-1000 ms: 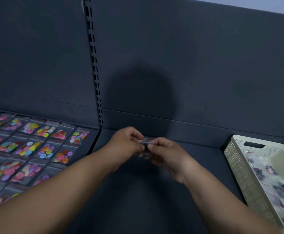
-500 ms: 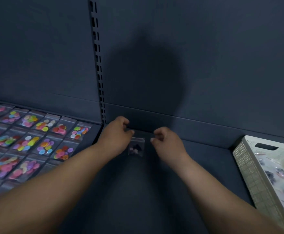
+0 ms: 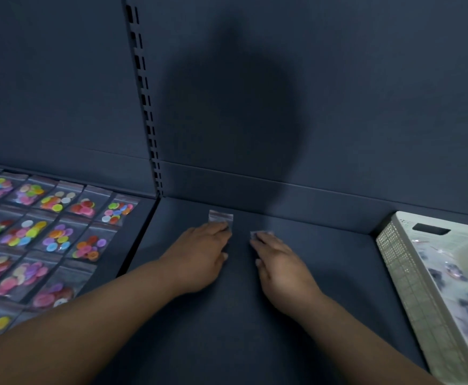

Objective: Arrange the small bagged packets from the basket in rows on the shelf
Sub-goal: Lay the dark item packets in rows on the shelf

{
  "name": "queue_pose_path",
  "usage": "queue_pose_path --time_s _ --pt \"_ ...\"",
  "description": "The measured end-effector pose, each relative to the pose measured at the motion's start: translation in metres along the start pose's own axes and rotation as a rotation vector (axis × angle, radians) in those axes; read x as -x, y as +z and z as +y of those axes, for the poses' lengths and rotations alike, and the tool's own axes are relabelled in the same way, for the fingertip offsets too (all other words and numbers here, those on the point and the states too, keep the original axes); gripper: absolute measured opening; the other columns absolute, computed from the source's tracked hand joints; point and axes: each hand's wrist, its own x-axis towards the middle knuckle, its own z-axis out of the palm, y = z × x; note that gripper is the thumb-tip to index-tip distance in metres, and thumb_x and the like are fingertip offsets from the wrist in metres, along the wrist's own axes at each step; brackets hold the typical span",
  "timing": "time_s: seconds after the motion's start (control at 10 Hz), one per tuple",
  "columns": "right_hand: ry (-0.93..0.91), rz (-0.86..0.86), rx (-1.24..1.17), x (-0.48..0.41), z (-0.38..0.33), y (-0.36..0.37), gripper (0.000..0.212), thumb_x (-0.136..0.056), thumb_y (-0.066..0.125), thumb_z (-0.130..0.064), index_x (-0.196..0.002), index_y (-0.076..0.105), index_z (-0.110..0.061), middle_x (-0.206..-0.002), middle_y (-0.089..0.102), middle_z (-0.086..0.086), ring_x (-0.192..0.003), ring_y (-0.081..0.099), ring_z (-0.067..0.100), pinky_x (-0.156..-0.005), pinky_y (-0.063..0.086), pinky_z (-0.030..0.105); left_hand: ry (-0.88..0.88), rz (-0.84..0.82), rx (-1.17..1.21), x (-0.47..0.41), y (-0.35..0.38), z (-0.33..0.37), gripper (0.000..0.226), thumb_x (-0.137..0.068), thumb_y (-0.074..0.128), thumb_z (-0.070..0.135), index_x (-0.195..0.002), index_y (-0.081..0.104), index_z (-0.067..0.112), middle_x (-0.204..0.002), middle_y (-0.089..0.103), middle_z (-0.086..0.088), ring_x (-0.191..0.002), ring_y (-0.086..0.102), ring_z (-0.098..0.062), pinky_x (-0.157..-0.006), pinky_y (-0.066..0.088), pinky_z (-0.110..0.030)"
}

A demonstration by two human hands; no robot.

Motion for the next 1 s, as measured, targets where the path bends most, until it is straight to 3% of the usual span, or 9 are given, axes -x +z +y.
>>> queue_pose_path --time_s 0.1,0.2,0.3,0.4,0.5,0.6,0.7,1.0 --pt "0.069 0.077 -0.122 -0.009 -0.003 -0.002 0.053 -0.095 0.038 -0.008 -0.147 0.030 -0.017 -0.156 0.021 -0.002 -0.143 0.019 0.012 -0.113 0.012 0.015 -0.005 0.037 -0.024 0.002 0.000 -0.003 0.059 -0.099 0.037 0.033 -0.151 0.014 0.017 -0.160 0.003 -0.001 -0.147 0.001 -0.014 -0.118 0.004 -0.029" --pt "0.099 0.133 -0.078 -0.007 0.003 -0.006 0.048 -0.086 0.041 0.001 -0.132 0.049 -0.013 -0.143 0.044 0.003 -0.129 0.042 0.019 -0.101 0.031 0.019 -0.012 0.009 -0.065 0.005 0.002 -0.006 0.060 -0.100 0.034 0.037 -0.152 0.010 0.018 -0.160 0.001 0.000 -0.147 -0.001 -0.013 -0.117 0.000 -0.030" --pt "0.048 0.110 0.000 -0.009 0.006 -0.006 0.039 -0.084 0.044 -0.002 -0.117 0.060 -0.014 -0.123 0.059 0.003 -0.115 0.051 0.022 -0.087 0.032 0.016 -0.028 -0.028 -0.074 0.005 0.004 -0.008 0.062 -0.099 0.032 0.041 -0.152 0.007 0.020 -0.160 -0.001 0.001 -0.146 0.000 -0.012 -0.117 -0.001 -0.029" --pt "-0.014 0.067 0.045 -0.018 0.000 0.000 0.040 -0.095 0.037 -0.020 -0.132 0.052 -0.019 -0.139 0.050 -0.001 -0.132 0.039 0.022 -0.105 0.020 0.019 -0.026 -0.028 -0.081 0.005 0.003 -0.009 0.063 -0.099 0.033 0.043 -0.152 0.006 0.020 -0.160 -0.001 0.002 -0.146 0.000 -0.012 -0.117 0.000 -0.029" --pt "0.057 0.027 0.106 -0.028 -0.006 0.003 0.044 -0.100 0.034 -0.032 -0.144 0.033 -0.028 -0.152 0.028 -0.009 -0.140 0.019 0.017 -0.112 0.011 0.026 -0.029 -0.034 -0.085 0.005 0.001 -0.011 0.065 -0.099 0.033 0.044 -0.152 0.005 0.020 -0.160 -0.003 0.002 -0.146 -0.001 -0.012 -0.117 -0.001 -0.029" --pt "0.067 0.024 0.107 -0.027 -0.011 0.002 0.053 -0.099 0.032 -0.041 -0.149 0.020 -0.025 -0.157 0.014 -0.006 -0.144 0.006 0.016 -0.115 0.004 0.029 -0.025 -0.022 -0.096 0.007 0.002 -0.015 0.067 -0.099 0.031 0.046 -0.152 -0.002 0.021 -0.160 -0.009 0.002 -0.146 -0.008 -0.011 -0.117 -0.002 -0.030" --pt "0.038 -0.156 0.153 -0.023 -0.009 0.004 0.063 -0.098 0.026 -0.050 -0.151 0.003 -0.025 -0.159 -0.006 -0.010 -0.145 -0.012 0.010 -0.117 -0.009 0.031 -0.011 -0.092 -0.116 0.009 0.004 -0.017 0.067 -0.099 0.026 0.049 -0.151 -0.008 0.023 -0.158 -0.017 0.005 -0.144 -0.015 -0.009 -0.115 -0.008 -0.030" --pt "0.049 -0.227 0.179 -0.024 -0.010 0.002 0.071 -0.094 0.023 -0.059 -0.151 -0.004 -0.025 -0.158 -0.013 -0.008 -0.143 -0.017 0.008 -0.117 -0.012 0.032 -0.012 -0.129 -0.129 0.008 0.002 -0.017 0.067 -0.099 0.024 0.050 -0.151 -0.008 0.024 -0.157 -0.018 0.006 -0.144 -0.016 -0.008 -0.115 -0.008 -0.031"
